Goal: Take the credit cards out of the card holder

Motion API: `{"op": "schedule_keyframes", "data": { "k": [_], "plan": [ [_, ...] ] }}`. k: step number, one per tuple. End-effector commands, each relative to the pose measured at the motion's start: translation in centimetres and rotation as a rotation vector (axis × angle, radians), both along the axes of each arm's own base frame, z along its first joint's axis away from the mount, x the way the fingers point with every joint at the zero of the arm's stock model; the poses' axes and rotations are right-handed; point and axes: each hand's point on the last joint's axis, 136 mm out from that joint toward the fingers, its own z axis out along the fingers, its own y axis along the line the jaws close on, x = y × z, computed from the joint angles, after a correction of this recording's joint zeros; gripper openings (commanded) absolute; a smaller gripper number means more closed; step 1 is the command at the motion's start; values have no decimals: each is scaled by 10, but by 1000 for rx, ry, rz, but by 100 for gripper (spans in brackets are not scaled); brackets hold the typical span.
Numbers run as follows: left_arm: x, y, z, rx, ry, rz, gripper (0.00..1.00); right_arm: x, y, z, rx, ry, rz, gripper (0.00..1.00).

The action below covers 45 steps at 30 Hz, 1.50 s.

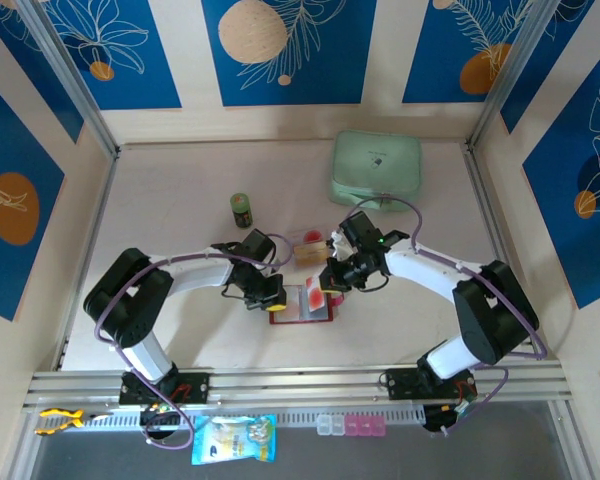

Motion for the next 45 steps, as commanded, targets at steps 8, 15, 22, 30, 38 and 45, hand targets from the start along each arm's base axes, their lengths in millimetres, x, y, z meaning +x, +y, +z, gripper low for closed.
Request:
{"op": "schedule_keyframes", "data": {
  "k": [8, 15, 22, 30, 38, 45],
  "plan": [
    [11, -1, 14, -35, -68, 27, 13, 33, -17, 39, -109, -316, 293, 0],
    [20, 5, 21, -42, -115, 68, 14, 64, -18, 59, -215, -636, 647, 0],
    [23, 22, 25, -36, -142, 114, 15, 91, -15, 66, -318, -796, 975, 0],
    [27, 36, 28, -35, -152, 157, 15, 123, 2, 66, -324, -843, 1149, 0],
    [30, 47, 30, -40, -151, 193, 15, 140, 11, 55, -321, -826, 1217, 0],
    [30, 52, 28, -45, -140, 204, 15, 139, 12, 38, -314, -789, 1261, 0]
  ]
}}
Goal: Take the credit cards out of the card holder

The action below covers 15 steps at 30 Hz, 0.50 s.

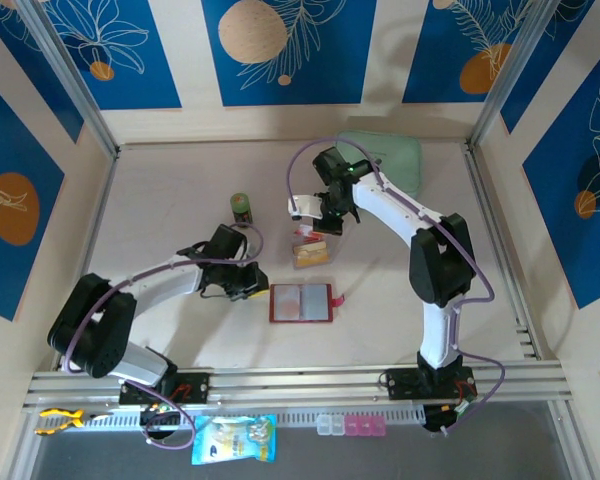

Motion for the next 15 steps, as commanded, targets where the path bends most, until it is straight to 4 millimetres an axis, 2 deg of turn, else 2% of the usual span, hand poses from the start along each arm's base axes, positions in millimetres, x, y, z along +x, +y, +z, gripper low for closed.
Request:
{"op": "schedule_keyframes", "data": {
  "k": [1, 3, 6, 10, 15],
  "plan": [
    [-2, 6, -1, -1, 11, 15, 15, -2, 1, 0, -14, 7, 37, 2],
    [-1, 6, -1, -5, 12, 15, 15, -1, -1, -2, -34, 0, 32, 17],
    [0, 4, 1, -13, 10, 12, 15, 3, -1, 3, -36, -33, 14, 29],
    [0, 0, 3, -33, 9, -4, 15, 5, 2, 20, 3, -77, -26, 31],
    [2, -8, 6, -75, 10, -22, 15, -6, 8, 37, 71, -66, -137, 31]
  ]
}}
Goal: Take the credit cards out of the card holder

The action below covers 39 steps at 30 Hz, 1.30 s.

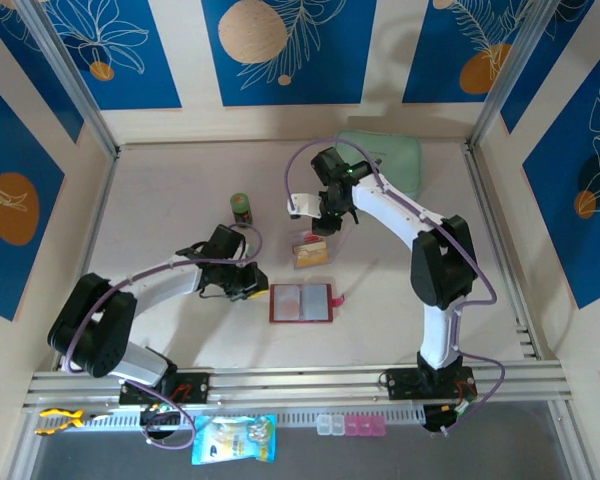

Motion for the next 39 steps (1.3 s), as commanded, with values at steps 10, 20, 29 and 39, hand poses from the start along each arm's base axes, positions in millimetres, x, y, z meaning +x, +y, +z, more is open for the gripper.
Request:
{"op": "schedule_keyframes", "data": {
  "k": [10, 20, 29, 39],
  "plan": [
    [-7, -20, -6, -47, 36, -87, 11, -42, 26, 28, 305, 184, -595, 31],
    [-25, -21, -27, -15, 101, -136, 7, -100, 38, 6, 429, 543, -1044, 27],
    [-37, -14, -35, 4, 132, -132, 6, -147, 54, -21, 349, 693, -1094, 26],
    [-43, -13, -41, 14, 151, -134, 6, -166, 58, -64, 193, 709, -1099, 34]
  ]
}}
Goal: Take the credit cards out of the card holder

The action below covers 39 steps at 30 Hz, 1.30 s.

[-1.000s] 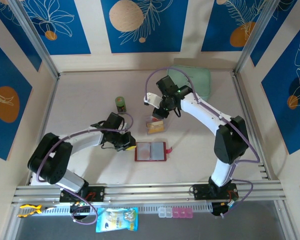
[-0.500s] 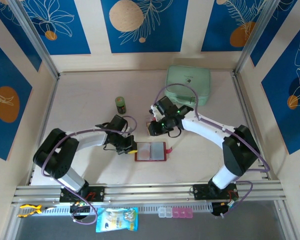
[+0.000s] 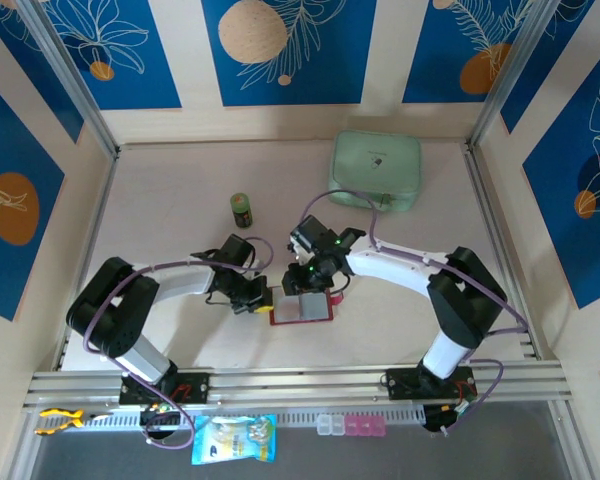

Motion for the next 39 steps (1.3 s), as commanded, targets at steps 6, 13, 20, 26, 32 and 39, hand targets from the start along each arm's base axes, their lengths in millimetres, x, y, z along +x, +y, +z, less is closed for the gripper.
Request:
{"op": "schedule_keyframes", "data": {
  "k": [6, 13, 20, 26, 32, 39],
  "plan": [
    [-8, 2, -6, 12, 23, -8, 6, -16, 14, -27, -18, 103, 59, 28],
    [-9, 3, -7, 15, 27, -1, 6, -22, 26, -32, -8, 128, 106, 23],
    [-9, 3, -7, 19, 29, -1, 6, -25, 29, -38, -6, 153, 121, 21],
    [-10, 4, -9, 28, 34, -3, 6, -26, 21, -45, -63, 169, 104, 23],
    [-11, 6, -11, 41, 37, -5, 6, -24, 10, -46, -111, 161, 81, 24],
    [-14, 11, -15, 70, 48, -14, 6, -24, 0, -45, -83, 175, 57, 24]
  ]
}}
